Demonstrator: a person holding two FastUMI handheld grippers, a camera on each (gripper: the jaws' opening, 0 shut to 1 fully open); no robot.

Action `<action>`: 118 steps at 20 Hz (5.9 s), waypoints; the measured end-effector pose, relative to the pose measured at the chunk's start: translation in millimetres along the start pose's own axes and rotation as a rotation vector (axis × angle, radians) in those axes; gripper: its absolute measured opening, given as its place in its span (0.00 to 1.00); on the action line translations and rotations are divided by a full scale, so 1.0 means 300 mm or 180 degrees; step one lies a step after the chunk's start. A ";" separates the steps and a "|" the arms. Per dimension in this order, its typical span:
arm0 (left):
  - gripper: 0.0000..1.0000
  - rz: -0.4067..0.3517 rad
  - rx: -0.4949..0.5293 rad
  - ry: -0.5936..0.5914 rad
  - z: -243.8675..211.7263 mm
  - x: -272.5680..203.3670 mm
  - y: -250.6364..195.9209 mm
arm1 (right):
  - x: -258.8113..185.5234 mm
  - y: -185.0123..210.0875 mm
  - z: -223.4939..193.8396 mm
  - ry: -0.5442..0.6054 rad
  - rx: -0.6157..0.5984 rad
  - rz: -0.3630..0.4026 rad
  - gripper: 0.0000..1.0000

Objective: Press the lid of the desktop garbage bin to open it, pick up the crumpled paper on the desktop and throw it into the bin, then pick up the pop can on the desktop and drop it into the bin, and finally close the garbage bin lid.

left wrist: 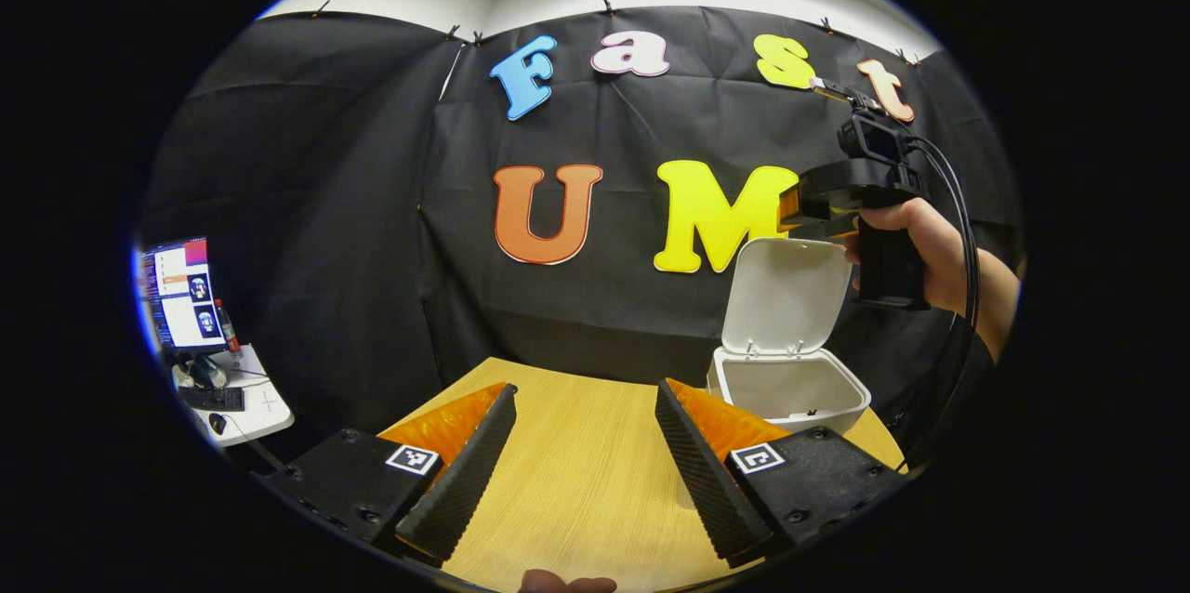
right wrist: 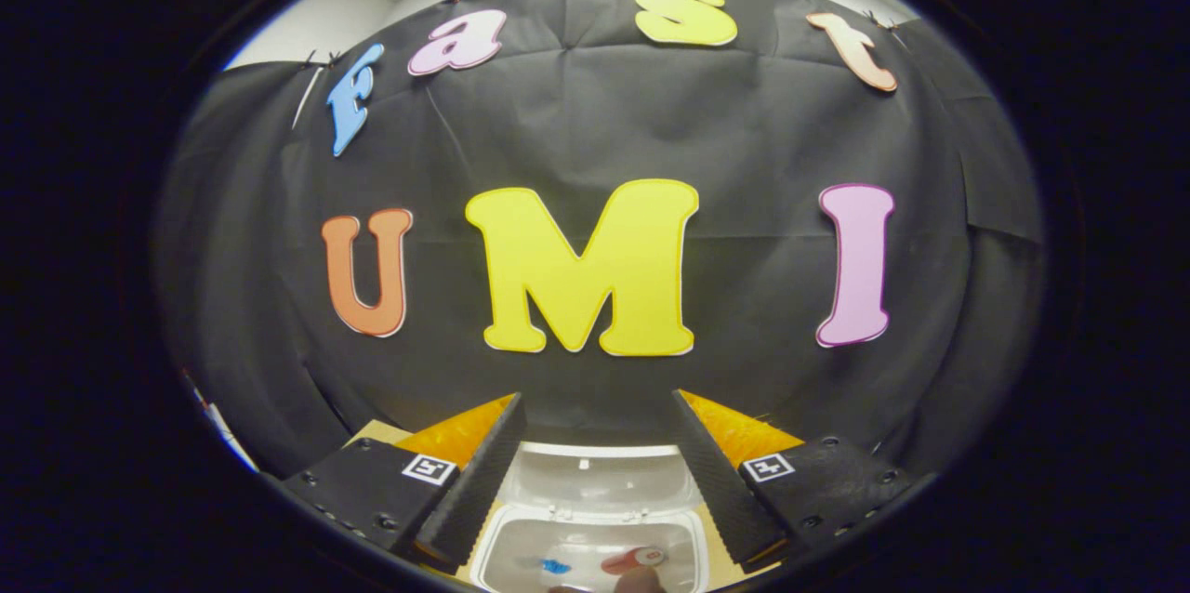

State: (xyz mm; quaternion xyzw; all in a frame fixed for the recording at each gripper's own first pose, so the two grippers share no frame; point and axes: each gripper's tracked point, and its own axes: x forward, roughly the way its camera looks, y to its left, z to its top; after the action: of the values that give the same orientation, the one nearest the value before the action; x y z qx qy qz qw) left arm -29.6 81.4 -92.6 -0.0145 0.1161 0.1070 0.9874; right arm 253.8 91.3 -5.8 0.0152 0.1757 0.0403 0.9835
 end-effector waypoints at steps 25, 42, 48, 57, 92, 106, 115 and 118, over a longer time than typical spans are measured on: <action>0.98 -0.0407 0.0083 -0.0144 0.032 -0.115 -0.077 | -0.331 -0.058 -0.381 0.0522 -0.0043 -0.0015 0.97; 0.98 -0.0487 0.0138 -0.0106 0.021 -0.156 -0.071 | -0.428 -0.064 -0.766 0.1080 -0.0167 -0.0109 0.97; 0.98 -0.0487 0.0112 -0.0096 0.023 -0.146 -0.072 | -0.410 -0.079 -0.747 0.1086 -0.0061 -0.0140 0.96; 0.98 -0.0461 0.0102 -0.0087 0.023 -0.118 -0.076 | -0.378 -0.069 -0.737 0.1146 -0.0141 -0.0112 0.94; 0.98 -0.0317 0.0041 -0.0119 0.035 -0.079 -0.095 | -0.273 -0.042 -0.721 0.1473 -0.0314 0.0031 0.95; 0.98 -0.0555 0.0106 -0.0202 0.065 -0.054 -0.166 | -0.265 -0.034 -0.642 0.0700 -0.0501 0.0098 0.96; 0.97 -0.0770 0.0218 -0.0569 0.250 -0.020 -0.236 | -0.474 -0.195 -0.351 -0.0175 -0.0285 -0.0154 0.95; 0.97 -0.0874 0.0184 -0.0664 0.300 -0.008 -0.281 | -0.558 -0.240 -0.319 -0.0351 -0.0203 -0.0189 0.95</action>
State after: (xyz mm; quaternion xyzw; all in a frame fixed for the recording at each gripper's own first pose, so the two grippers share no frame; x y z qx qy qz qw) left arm 6.4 3.4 -4.3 0.0094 0.0130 -0.0313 0.9994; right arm 69.3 7.0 -41.0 -0.0192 0.1203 0.0157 0.9924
